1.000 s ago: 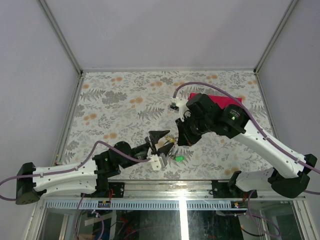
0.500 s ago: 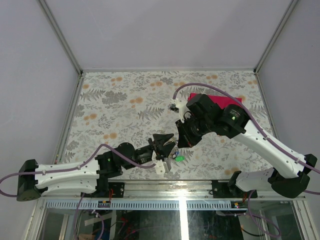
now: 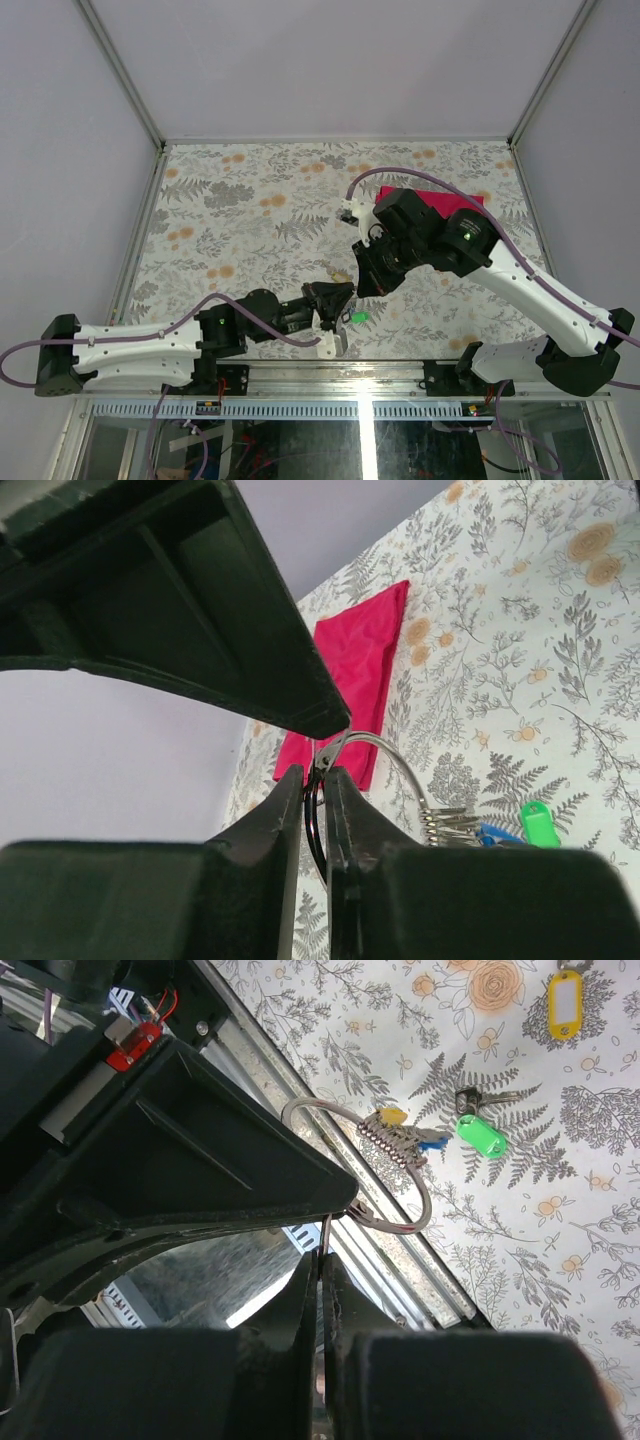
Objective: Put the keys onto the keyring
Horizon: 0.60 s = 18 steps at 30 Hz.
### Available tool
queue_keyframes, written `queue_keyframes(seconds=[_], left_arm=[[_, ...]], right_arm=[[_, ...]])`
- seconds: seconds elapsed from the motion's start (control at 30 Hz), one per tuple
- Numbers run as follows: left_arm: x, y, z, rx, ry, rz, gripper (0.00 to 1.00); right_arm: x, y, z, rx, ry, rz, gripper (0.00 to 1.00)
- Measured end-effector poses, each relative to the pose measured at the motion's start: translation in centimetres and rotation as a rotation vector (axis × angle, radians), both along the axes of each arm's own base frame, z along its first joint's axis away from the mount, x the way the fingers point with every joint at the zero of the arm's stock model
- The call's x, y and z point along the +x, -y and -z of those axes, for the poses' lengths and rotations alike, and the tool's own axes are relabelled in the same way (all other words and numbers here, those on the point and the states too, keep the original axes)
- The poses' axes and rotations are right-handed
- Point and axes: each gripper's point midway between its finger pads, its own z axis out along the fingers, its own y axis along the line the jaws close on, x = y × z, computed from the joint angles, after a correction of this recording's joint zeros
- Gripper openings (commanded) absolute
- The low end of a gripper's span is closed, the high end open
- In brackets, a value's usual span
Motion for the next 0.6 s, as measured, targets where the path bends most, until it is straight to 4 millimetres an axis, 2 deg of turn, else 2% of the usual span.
queue_keyframes(seconds=[0.07, 0.17, 0.23, 0.33, 0.47, 0.6], left_arm=[[-0.2, 0.1, 0.5, 0.02, -0.006, 0.003, 0.0], [-0.2, 0.1, 0.4, 0.017, -0.017, -0.003, 0.0], [-0.3, 0.2, 0.3, 0.006, -0.038, -0.009, 0.0], [-0.2, 0.1, -0.3, -0.026, -0.08, -0.031, 0.0], [0.6, -0.3, -1.2, -0.08, -0.151, -0.102, 0.0], [1.6, -0.6, -1.9, -0.132, -0.221, -0.185, 0.0]], right_arm=[[0.1, 0.1, 0.0, -0.004, 0.004, 0.003, 0.13], [0.2, 0.1, -0.2, 0.005, 0.017, 0.009, 0.31], [0.8, -0.2, -0.9, 0.035, 0.058, 0.019, 0.38], [1.7, -0.2, -2.7, 0.108, 0.151, 0.049, 0.43], [2.3, 1.0, -4.9, 0.208, 0.274, 0.108, 0.47], [2.6, 1.8, -5.6, 0.272, 0.338, 0.163, 0.49]])
